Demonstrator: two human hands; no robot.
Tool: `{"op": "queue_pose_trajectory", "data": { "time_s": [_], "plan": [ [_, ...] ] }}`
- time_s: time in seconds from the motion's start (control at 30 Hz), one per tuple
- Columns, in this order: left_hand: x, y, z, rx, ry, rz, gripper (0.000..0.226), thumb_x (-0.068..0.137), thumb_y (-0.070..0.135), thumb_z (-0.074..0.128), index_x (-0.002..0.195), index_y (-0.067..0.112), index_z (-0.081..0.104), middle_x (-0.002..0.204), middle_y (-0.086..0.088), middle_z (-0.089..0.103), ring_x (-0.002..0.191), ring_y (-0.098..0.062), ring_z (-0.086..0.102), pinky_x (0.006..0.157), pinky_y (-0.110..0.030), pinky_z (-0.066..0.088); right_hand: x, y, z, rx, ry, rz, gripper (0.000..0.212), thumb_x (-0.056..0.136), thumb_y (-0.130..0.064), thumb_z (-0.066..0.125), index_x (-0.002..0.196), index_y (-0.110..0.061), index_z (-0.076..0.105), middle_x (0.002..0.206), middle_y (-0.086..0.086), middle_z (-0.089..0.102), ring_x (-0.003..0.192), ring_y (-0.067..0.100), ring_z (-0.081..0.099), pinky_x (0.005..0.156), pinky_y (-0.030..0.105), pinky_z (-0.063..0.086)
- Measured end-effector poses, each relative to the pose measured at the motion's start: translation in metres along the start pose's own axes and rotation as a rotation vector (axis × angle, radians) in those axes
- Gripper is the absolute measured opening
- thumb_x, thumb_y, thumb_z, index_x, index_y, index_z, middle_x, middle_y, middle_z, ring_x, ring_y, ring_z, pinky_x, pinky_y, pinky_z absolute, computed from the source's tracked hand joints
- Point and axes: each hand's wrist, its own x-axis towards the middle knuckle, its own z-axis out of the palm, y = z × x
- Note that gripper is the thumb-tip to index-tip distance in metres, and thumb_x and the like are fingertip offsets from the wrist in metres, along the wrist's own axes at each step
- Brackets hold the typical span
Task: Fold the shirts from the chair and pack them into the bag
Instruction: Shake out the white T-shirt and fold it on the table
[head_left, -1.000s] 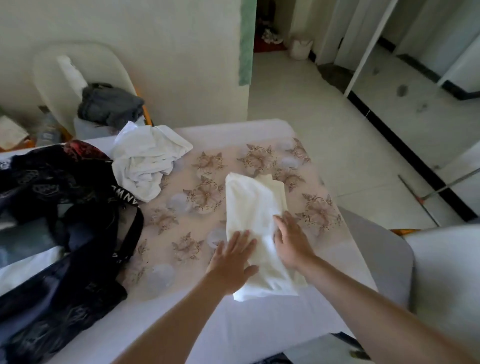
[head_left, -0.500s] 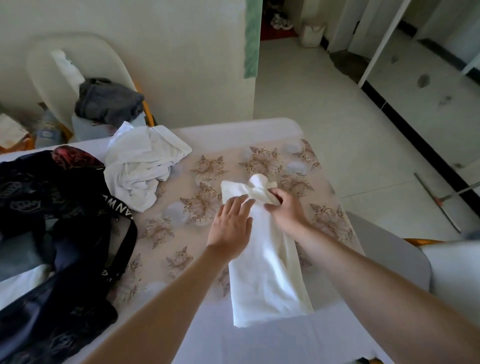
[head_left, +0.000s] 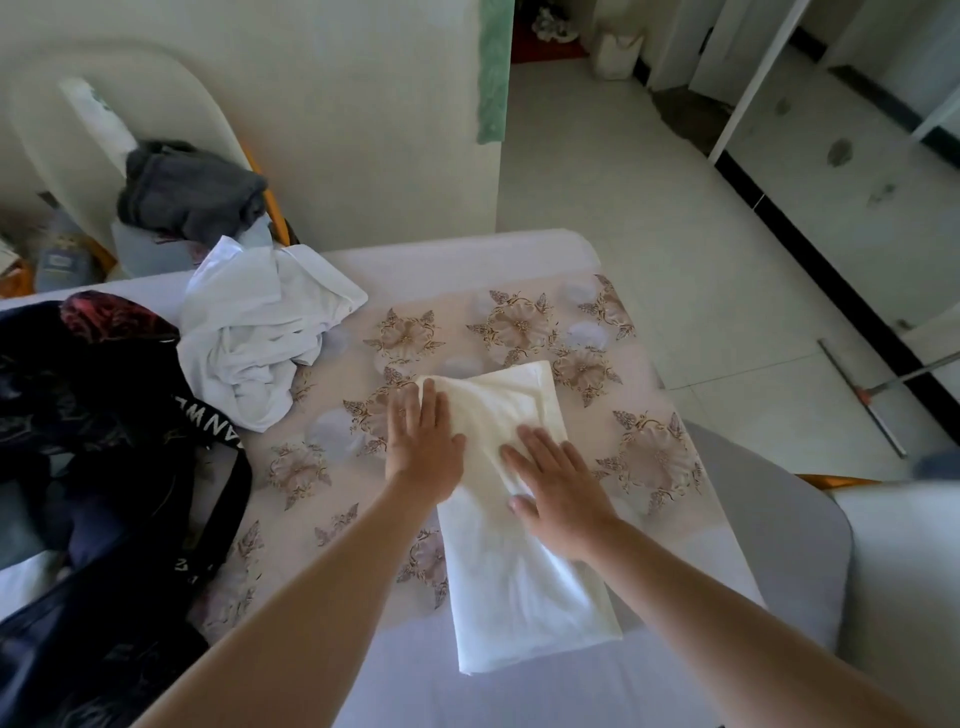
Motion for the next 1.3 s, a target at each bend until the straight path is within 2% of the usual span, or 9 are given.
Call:
{"op": "queue_pose_trajectory", "data": {
  "time_s": [0.1, 0.2, 0.3, 0.63, 0.83, 1.0, 1.13, 1.23, 1.3],
  "plan": [
    [-0.029, 0.025, 0.005, -0.087, 0.142, 0.141, 0.062, 0.102, 0.031, 0.028, 0.156, 0.005, 0.010, 0.165, -0.013, -0.004, 0.151, -0.032, -0.006, 0.123, -0.047, -0.003, -0.003, 0.000, -0.002, -0.047, -0.005, 0.050, 0.059, 0.101, -0.036, 0.038, 0.157, -0.023, 0.022, 0.167, 0.007, 0.003, 0.154, 0.025, 0.002, 0.122, 0.045, 0.007],
    [-0.065, 0.042, 0.024, -0.214, 0.184, 0.278, 0.063, 0.096, 0.034, 0.028, 0.152, 0.005, 0.030, 0.161, -0.011, 0.023, 0.149, -0.031, 0.020, 0.123, -0.044, 0.010, -0.007, -0.017, -0.002, -0.049, 0.179, 0.181, 0.059, 0.086, -0.027, 0.050, 0.141, -0.008, 0.051, 0.155, 0.021, 0.036, 0.143, 0.037, 0.035, 0.115, 0.051, 0.030],
    [-0.097, 0.044, 0.048, -0.263, 0.153, 0.280, 0.067, 0.095, 0.039, 0.030, 0.154, 0.006, 0.027, 0.161, -0.010, 0.026, 0.149, -0.030, 0.021, 0.119, -0.044, 0.012, -0.025, -0.039, 0.015, -0.026, 0.257, 0.054, 0.061, 0.084, -0.015, 0.060, 0.143, -0.005, 0.049, 0.153, 0.015, 0.041, 0.144, 0.031, 0.037, 0.117, 0.045, 0.032],
    [-0.154, 0.019, 0.078, -0.193, 0.142, 0.342, 0.078, 0.091, 0.058, 0.040, 0.151, 0.008, 0.035, 0.161, -0.013, 0.023, 0.148, -0.032, 0.023, 0.113, -0.048, 0.020, -0.094, -0.012, 0.038, -0.233, 0.170, -0.078, 0.058, 0.097, -0.034, 0.041, 0.150, -0.009, 0.041, 0.163, 0.011, 0.023, 0.152, 0.024, 0.017, 0.120, 0.042, 0.021],
    [-0.184, 0.015, 0.092, -0.162, 0.218, 0.622, 0.098, 0.080, 0.075, 0.050, 0.150, 0.007, 0.038, 0.161, -0.011, 0.025, 0.149, -0.030, 0.023, 0.118, -0.045, 0.021, -0.129, -0.022, 0.028, -0.254, 0.106, -0.226, 0.071, 0.092, -0.059, 0.044, 0.147, -0.013, 0.045, 0.155, 0.009, 0.036, 0.144, 0.026, 0.032, 0.117, 0.040, 0.026],
    [-0.181, 0.013, 0.095, -0.218, 0.293, 0.669, 0.089, 0.058, 0.037, 0.089, 0.131, 0.000, 0.053, 0.138, -0.021, 0.056, 0.130, -0.036, 0.052, 0.098, -0.044, 0.052, -0.140, -0.016, 0.037, -0.339, 0.002, -0.201, 0.090, 0.084, -0.061, 0.048, 0.155, -0.009, 0.028, 0.158, 0.012, 0.032, 0.145, 0.028, 0.031, 0.118, 0.040, 0.024],
    [-0.173, 0.010, 0.062, -0.339, 0.290, 0.639, 0.048, 0.070, 0.038, 0.066, 0.110, 0.012, 0.071, 0.119, -0.005, 0.069, 0.112, -0.021, 0.067, 0.072, -0.034, 0.061, -0.132, -0.023, 0.029, -0.304, 0.047, -0.166, 0.076, 0.073, -0.022, 0.062, 0.145, -0.005, 0.045, 0.143, 0.012, 0.053, 0.131, 0.027, 0.052, 0.103, 0.039, 0.049],
    [-0.174, -0.002, 0.038, -0.428, 0.066, 0.506, 0.044, 0.085, 0.042, 0.048, 0.124, 0.025, 0.060, 0.129, 0.006, 0.061, 0.120, -0.019, 0.057, 0.094, -0.029, 0.048, -0.127, -0.032, 0.014, -0.028, 0.116, -0.051, 0.053, 0.072, -0.008, 0.059, 0.124, -0.016, 0.065, 0.122, 0.001, 0.068, 0.111, 0.022, 0.065, 0.084, 0.032, 0.055],
    [-0.183, -0.009, 0.033, -0.441, 0.011, 0.541, 0.067, 0.077, 0.062, 0.053, 0.137, 0.031, 0.047, 0.137, 0.016, 0.051, 0.117, -0.011, 0.054, 0.097, -0.026, 0.043, -0.122, -0.037, -0.005, 0.184, 0.047, 0.088, 0.032, 0.077, -0.013, 0.057, 0.105, -0.023, 0.068, 0.100, -0.002, 0.071, 0.095, 0.024, 0.064, 0.072, 0.028, 0.047]
  ]
}}
